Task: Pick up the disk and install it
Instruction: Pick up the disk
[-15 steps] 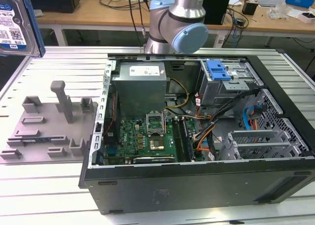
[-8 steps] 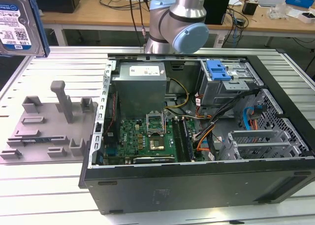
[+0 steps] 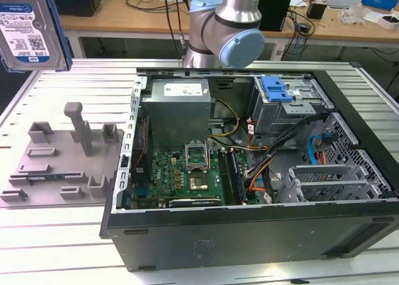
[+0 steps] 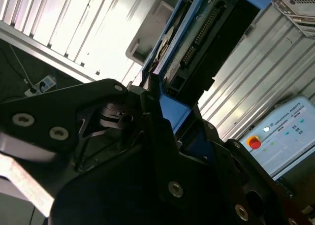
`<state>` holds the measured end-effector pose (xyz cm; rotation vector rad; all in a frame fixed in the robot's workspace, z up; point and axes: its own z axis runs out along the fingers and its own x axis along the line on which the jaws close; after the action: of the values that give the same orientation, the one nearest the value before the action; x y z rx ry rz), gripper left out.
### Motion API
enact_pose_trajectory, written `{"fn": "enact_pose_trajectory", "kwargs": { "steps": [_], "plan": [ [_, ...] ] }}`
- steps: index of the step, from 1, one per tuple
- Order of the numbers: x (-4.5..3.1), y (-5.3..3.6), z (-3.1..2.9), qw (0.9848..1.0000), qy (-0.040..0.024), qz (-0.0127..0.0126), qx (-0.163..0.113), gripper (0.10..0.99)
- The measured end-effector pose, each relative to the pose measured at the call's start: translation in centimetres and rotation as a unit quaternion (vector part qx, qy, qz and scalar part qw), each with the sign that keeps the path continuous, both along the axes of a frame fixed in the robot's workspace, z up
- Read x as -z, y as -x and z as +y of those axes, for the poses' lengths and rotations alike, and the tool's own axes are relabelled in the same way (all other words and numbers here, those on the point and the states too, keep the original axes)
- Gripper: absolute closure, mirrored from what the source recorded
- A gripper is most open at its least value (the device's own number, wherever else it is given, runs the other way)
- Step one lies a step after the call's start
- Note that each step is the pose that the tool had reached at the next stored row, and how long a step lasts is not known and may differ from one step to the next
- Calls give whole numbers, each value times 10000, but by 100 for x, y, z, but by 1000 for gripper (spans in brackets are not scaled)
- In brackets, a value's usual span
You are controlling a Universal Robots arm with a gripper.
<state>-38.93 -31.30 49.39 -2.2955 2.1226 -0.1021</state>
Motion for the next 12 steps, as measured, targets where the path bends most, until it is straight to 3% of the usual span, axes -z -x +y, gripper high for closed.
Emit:
{"fn": "enact_pose_trajectory", "kwargs": {
  "steps": [2, 5, 12],
  "plan": [
    [1, -21, -6, 10000, -1, -50, -40, 718],
    [0, -73, -21, 9999, 0, -80, -79, 718],
    [1, -260, -189, 9999, -1, -81, -81, 718]
  ]
}}
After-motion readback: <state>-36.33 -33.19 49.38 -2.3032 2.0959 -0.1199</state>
